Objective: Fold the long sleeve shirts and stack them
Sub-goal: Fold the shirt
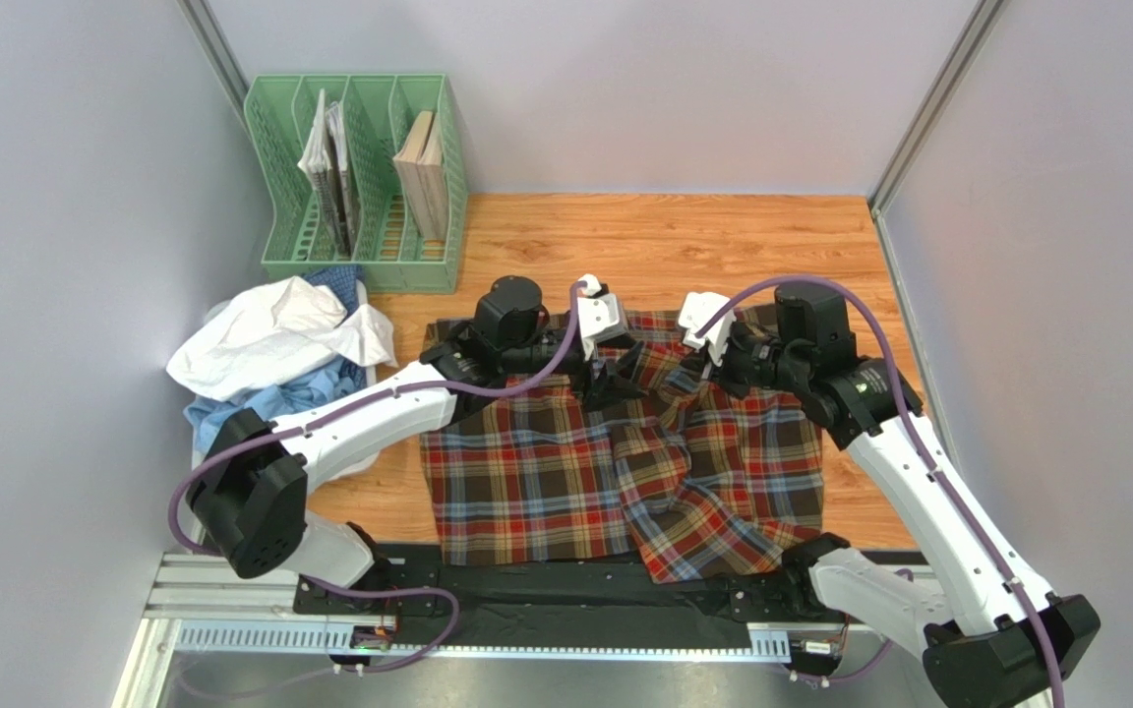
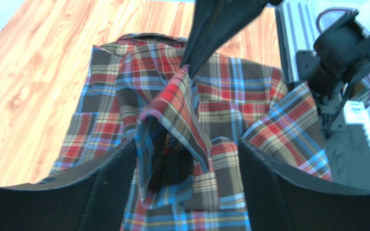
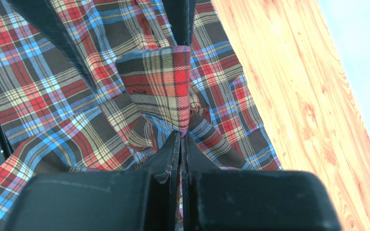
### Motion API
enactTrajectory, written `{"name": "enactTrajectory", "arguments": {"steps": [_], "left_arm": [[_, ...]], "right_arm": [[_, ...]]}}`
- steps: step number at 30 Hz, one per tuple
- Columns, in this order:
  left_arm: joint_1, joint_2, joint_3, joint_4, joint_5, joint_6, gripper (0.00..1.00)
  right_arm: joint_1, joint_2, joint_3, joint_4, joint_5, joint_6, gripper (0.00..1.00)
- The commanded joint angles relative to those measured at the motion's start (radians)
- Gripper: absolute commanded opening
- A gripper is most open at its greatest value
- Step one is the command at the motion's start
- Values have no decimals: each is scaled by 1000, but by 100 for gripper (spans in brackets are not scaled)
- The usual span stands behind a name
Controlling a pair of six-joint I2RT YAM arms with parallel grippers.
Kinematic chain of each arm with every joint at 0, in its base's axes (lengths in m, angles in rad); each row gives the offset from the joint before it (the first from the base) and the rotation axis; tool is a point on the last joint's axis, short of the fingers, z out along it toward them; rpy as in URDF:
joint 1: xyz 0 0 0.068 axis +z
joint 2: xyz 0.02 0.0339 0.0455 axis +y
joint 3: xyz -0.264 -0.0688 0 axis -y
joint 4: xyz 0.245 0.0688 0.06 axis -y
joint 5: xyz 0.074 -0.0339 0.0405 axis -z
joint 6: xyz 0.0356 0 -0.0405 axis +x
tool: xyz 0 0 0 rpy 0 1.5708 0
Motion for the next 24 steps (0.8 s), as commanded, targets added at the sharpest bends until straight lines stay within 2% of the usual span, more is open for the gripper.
{"name": "enactTrajectory", "arguments": {"steps": [1,2,4,5,7,10,17,19,20,22,23,24], "left_arm": [[-15,36,73,42,-16,-85,69],[-14,41,81,26,-13,-91,62],[-17,53,105,0,-4,-82,62],[-20,56,109,-23,-21,-79,80],[-20,61,110,-29,-94,-88,99],[-20,67,109,-20,-99,-75,99],[-23,91,109,49,20,-94,99],[-23,93,119,51,51,-98,93],[-23,94,122,49,80,-100,81],[-26,88,132,40,90,-105,65],[-26,84,138,28,105,-94,45],[-26,84,170,-3,125,-70,30]], "right_arm": [[8,-55,-16,79,-1,36,0],[6,-72,-20,83,-1,39,0],[8,-96,-39,94,-11,38,0],[6,-121,-45,99,-12,38,0],[6,-141,-65,111,-20,36,0],[6,-164,-68,90,-35,21,0],[6,-197,-73,70,-70,1,0],[8,-204,-79,83,-61,-2,0],[6,-204,-77,85,-57,-2,0],[6,-207,-79,88,-49,1,0],[8,-208,-79,87,-46,1,0],[8,-213,-83,93,-26,7,0]]}}
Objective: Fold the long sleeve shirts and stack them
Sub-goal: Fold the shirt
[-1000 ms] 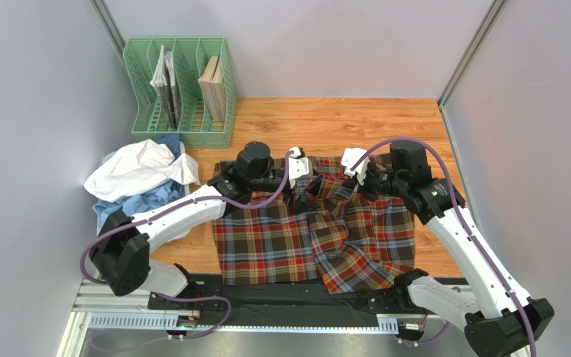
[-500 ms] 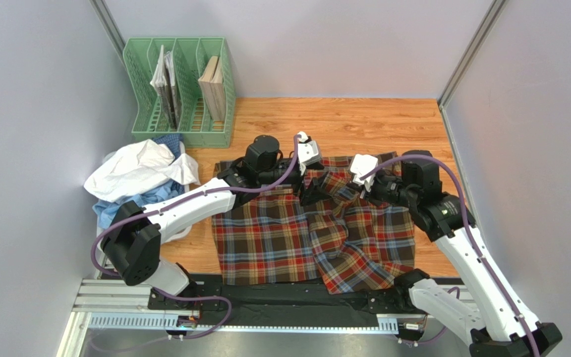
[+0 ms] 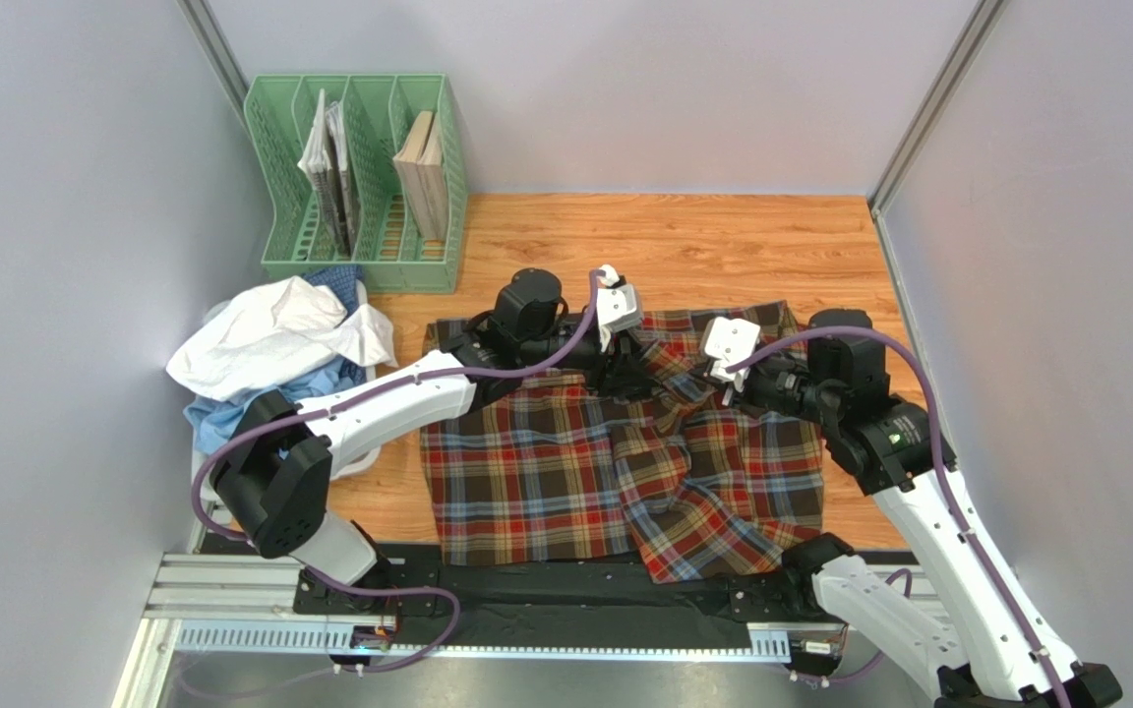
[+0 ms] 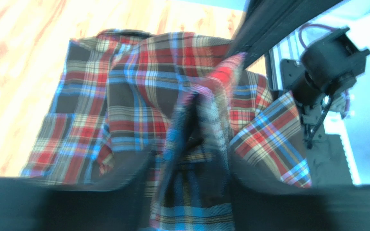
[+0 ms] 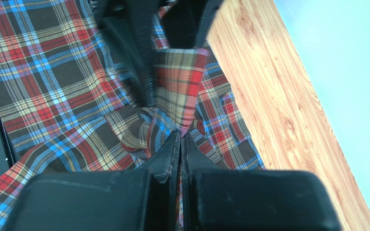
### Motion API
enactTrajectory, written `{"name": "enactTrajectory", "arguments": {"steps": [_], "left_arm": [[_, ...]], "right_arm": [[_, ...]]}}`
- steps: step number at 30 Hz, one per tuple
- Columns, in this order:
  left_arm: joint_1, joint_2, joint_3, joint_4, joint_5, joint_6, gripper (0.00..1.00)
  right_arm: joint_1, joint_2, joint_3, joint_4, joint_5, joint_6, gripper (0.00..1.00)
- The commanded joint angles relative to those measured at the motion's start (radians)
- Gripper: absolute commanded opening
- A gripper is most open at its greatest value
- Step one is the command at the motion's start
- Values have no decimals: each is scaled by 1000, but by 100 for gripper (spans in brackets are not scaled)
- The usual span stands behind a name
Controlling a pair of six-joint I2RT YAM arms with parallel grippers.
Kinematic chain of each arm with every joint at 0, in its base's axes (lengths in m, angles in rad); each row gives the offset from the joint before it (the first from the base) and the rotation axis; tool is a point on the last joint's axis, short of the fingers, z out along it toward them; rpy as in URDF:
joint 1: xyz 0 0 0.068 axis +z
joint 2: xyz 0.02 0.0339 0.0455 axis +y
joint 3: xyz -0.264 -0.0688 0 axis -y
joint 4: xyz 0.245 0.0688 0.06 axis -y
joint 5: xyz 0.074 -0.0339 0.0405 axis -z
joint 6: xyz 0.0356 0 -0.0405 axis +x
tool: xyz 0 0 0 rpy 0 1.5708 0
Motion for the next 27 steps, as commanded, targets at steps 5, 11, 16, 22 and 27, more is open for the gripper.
{"name": "enactTrajectory", "arguments": {"steps": [5,11,16,22,27], "left_arm": [[-37,-73,181,-320,94,178,0],[-60,-122,254,-614,60,454,0],[-136,-142,303,-777,11,666,0],[-273,-152,330,-949,-20,824,0],[-325,-187,264,-981,-44,878,0]], "right_arm": [[3,-32,-4,43,147,37,28],[-130,-12,70,-129,221,13,100],[-491,111,183,-234,-49,-13,100],[-630,429,420,-345,-145,24,100],[-640,628,556,-352,-137,71,98]]}}
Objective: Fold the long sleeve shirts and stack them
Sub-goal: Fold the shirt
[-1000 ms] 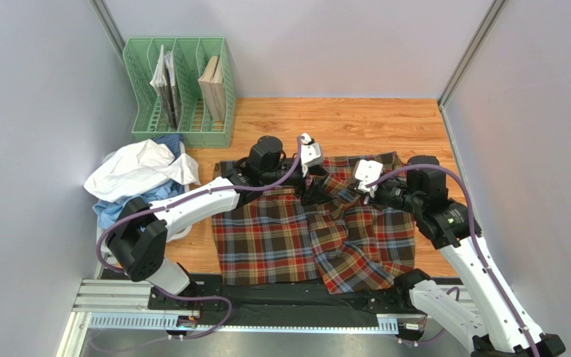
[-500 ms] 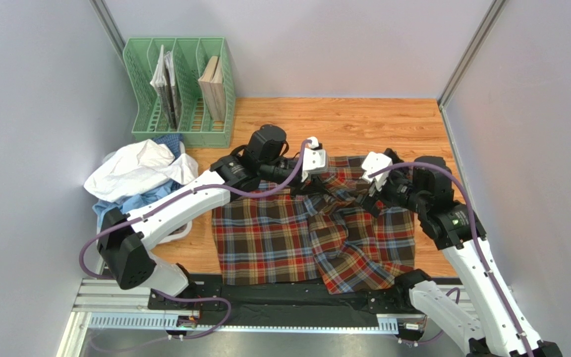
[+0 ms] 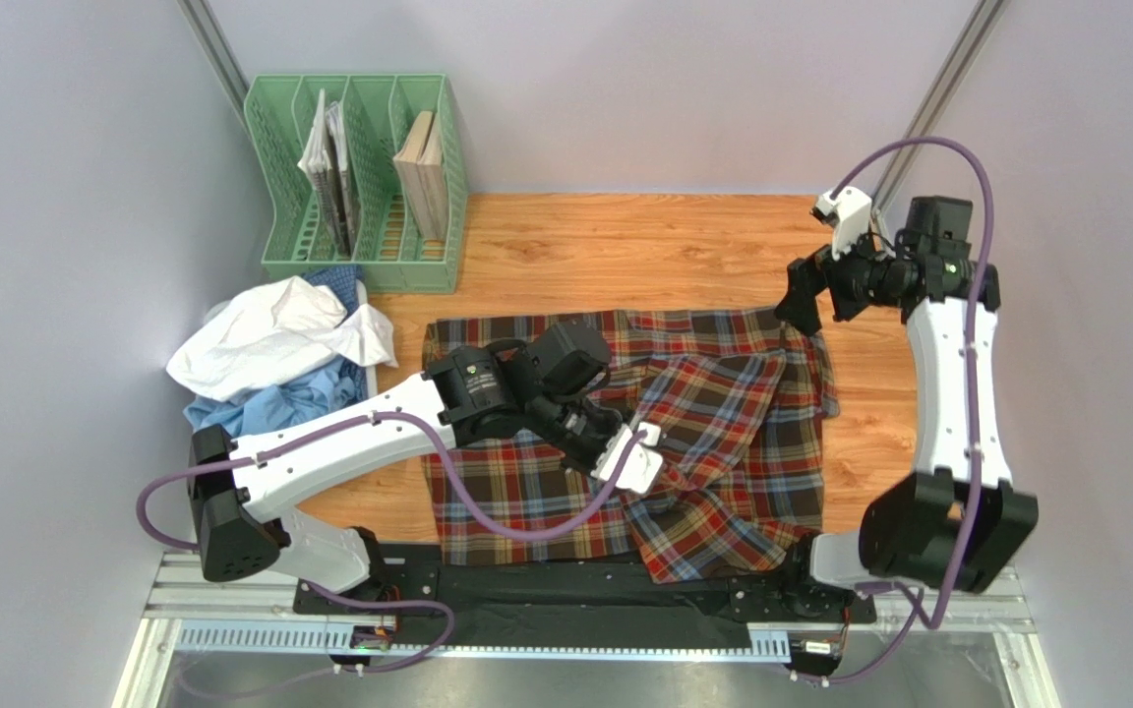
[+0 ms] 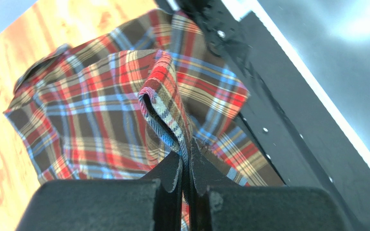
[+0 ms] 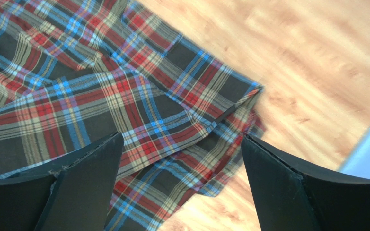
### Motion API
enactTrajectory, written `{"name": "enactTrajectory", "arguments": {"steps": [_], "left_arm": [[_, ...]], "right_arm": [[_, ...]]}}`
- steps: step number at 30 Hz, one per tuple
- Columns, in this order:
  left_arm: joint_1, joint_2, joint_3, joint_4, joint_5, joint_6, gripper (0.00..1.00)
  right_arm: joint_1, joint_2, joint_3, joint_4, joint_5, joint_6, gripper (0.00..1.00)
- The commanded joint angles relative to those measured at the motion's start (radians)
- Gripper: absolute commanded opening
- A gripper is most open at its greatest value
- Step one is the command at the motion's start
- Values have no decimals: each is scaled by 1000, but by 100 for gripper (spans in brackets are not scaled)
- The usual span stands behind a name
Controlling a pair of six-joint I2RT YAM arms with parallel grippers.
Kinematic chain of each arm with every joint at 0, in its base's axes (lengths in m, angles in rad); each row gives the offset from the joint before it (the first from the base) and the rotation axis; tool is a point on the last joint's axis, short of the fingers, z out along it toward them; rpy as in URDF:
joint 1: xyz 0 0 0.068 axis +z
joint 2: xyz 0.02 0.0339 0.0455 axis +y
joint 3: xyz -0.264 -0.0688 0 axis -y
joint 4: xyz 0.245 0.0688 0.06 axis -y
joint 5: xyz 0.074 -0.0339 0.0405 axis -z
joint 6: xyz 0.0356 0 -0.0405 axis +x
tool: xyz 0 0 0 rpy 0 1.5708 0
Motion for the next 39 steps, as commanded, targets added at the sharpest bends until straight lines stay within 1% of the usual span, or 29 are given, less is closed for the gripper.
{"name": "enactTrajectory", "arguments": {"steps": [1,3,4,6,9,14,17,18,19,20,21,22,23,25,26,28,29,30,36,39], "left_arm": [[-24,-66,-32,-72,-32,124,0],[-24,-63,-65,-72,-66,147,0],[-24,-65,-75,-72,-90,159,0],[-24,-69,-115,-48,-104,167,0],[-24,-74,-147,-17,-98,153,0],[-24,-63,-152,6,-66,123,0],[-12,-48,-135,53,-95,28,0],[3,-37,-120,61,-93,-15,0],[21,-7,-73,63,-55,-91,0],[58,13,-48,67,-38,-133,0],[77,33,-24,75,-35,-173,0],[100,70,22,92,-24,-218,0],[162,90,44,130,-3,-323,0],[230,154,113,178,37,-440,0],[291,180,141,198,42,-516,0],[347,249,200,207,48,-575,0],[394,266,210,218,49,-589,0],[417,279,210,233,46,-635,0],[557,328,113,316,-23,-733,0],[621,331,47,343,-43,-839,0]], "right_arm": [[-6,132,113,-54,-34,67,94],[-4,232,153,-60,-21,92,91],[-4,267,197,-71,-24,104,84],[2,354,220,-76,-19,125,76],[26,453,270,-79,5,151,67],[73,571,317,-13,88,194,62],[86,675,375,4,139,213,61],[88,739,403,-8,144,216,61],[91,784,433,-67,150,213,61],[99,821,463,-104,156,207,61],[102,854,530,-144,162,185,56],[105,903,552,-201,165,182,55],[105,911,564,-215,153,181,55],[105,896,555,-217,142,173,57],[105,886,552,-218,128,170,58],[105,869,553,-224,119,159,61],[105,855,555,-229,116,156,62],[105,850,556,-233,116,153,64],[106,849,570,-316,73,101,67],[106,859,550,-342,61,86,68]]}}
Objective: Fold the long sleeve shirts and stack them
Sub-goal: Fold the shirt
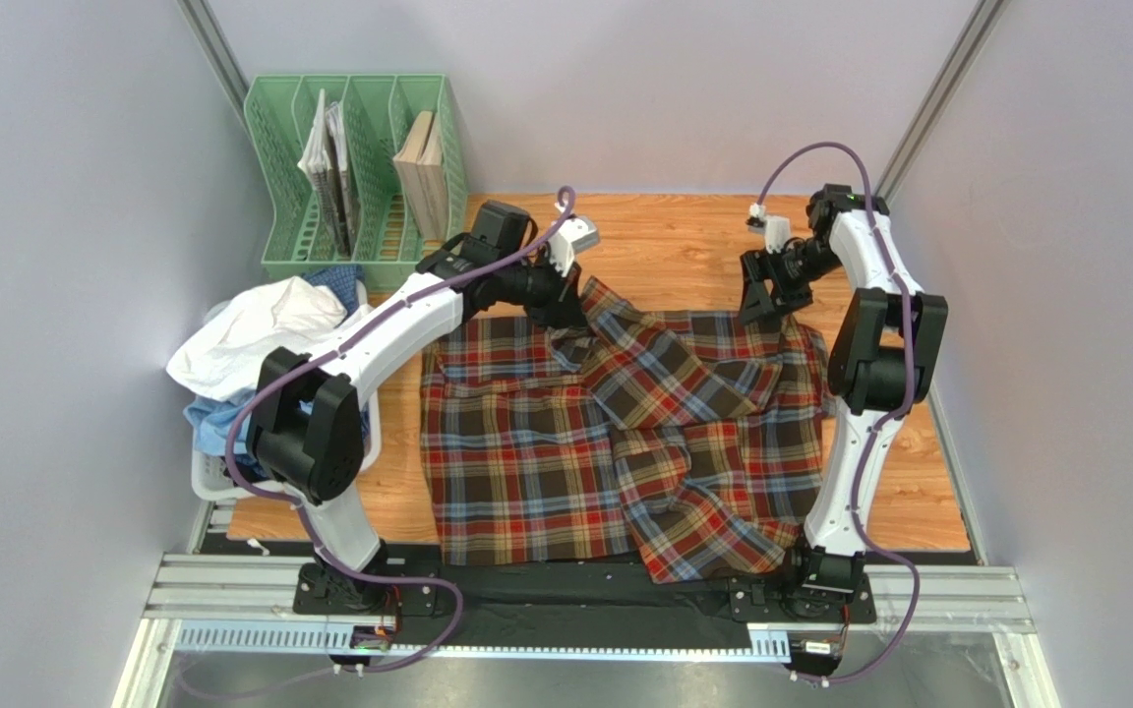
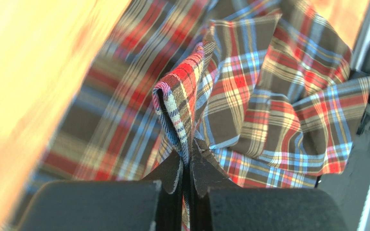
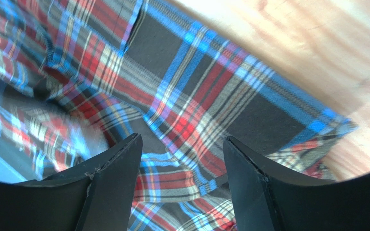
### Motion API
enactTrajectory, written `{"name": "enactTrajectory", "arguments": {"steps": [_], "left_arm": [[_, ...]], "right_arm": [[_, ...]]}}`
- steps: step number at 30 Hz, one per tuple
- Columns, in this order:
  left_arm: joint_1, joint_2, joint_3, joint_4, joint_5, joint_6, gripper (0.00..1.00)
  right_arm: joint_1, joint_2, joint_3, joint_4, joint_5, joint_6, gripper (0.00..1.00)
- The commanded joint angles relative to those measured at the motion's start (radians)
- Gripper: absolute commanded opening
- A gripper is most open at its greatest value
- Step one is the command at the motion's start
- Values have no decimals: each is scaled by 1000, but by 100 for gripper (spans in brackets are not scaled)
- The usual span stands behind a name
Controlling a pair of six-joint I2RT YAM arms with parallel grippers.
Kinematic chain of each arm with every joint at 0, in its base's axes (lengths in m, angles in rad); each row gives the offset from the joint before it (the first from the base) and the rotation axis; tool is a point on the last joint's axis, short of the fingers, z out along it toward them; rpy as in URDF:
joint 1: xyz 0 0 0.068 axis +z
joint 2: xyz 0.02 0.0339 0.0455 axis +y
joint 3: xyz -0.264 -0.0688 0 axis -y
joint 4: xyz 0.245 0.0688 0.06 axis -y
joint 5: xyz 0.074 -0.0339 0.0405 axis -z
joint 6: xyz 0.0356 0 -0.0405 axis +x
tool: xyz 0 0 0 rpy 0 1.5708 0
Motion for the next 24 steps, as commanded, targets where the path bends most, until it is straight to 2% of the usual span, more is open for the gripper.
{"name": "enactTrajectory", "arguments": {"steps": [1,8,12,21,22,24], "left_arm": [[74,-4,-101,77,-25,-221,0],[149,-62,-305,160,-54,-398,0],[182,-106,-388,200,-80,-427,0],[260,-116,-386,227,-147,-423,0],[269,-110,-379,191,-167,-419,1],[281,-106,-376,143,-175,-406,18]], "right_arm": [[6,-34,6,-67,-45,-54,68],[9,-19,-41,-54,-11,-61,67],[9,-23,-43,-51,-2,-63,66],[11,-45,-17,-44,35,-55,64],[11,-46,-8,-46,46,-51,64],[11,-57,2,-41,61,-49,64]]}}
